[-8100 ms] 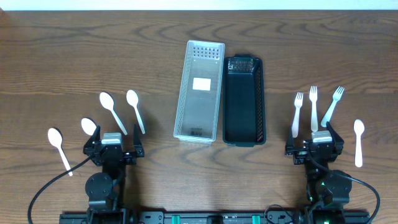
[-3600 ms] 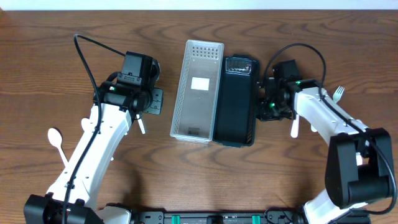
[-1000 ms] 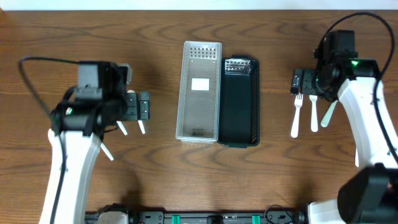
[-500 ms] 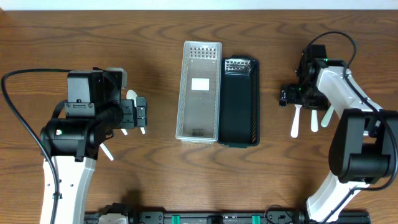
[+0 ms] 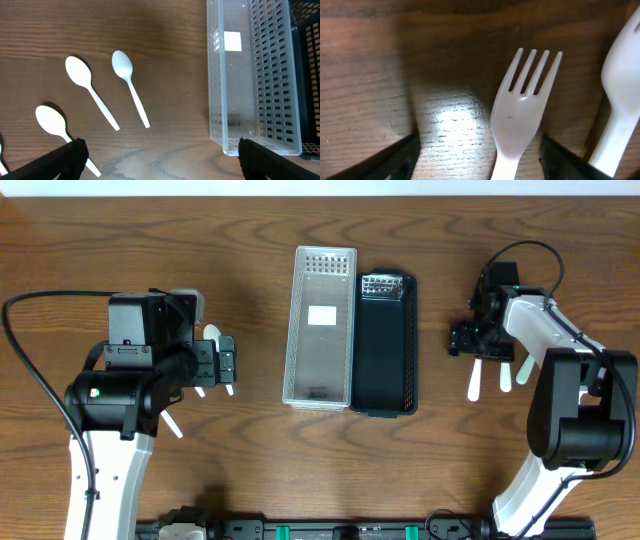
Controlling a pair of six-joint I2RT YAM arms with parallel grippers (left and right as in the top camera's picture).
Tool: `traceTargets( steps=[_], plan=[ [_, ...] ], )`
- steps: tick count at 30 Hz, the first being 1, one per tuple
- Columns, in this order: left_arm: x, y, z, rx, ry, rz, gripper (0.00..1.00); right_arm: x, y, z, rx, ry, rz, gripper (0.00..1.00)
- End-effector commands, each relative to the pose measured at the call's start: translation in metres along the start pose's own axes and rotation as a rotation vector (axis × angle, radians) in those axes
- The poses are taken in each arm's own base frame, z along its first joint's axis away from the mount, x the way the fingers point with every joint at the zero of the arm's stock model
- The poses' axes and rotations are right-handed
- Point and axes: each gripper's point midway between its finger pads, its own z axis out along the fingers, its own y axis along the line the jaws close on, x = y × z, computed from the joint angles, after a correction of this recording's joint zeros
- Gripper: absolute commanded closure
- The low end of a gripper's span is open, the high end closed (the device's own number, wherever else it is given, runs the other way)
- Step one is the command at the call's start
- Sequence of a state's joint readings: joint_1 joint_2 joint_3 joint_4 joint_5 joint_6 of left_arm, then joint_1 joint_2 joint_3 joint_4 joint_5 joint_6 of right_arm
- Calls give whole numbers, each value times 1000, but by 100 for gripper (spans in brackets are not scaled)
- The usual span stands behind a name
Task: Pack container
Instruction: 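Grasp a white fork with the right gripper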
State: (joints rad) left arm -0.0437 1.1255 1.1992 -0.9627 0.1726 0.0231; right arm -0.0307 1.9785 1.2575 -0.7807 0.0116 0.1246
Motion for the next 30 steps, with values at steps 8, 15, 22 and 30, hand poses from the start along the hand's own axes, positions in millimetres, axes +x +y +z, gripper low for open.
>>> traceTargets(
  steps=[8, 15, 22, 30],
  plan=[
    [-6, 2, -7, -14, -21, 2, 2, 33, -4, 25, 0, 103, 8, 58],
    [-6, 2, -7, -14, -21, 2, 2, 33, -4, 25, 0, 102, 8, 81],
    [-6, 2, -7, -14, -21, 2, 2, 31, -4, 25, -1, 95, 8, 98],
    [-6, 2, -7, -14, -21, 2, 2, 14, 8, -6, -42, 64, 8, 99]
  ],
)
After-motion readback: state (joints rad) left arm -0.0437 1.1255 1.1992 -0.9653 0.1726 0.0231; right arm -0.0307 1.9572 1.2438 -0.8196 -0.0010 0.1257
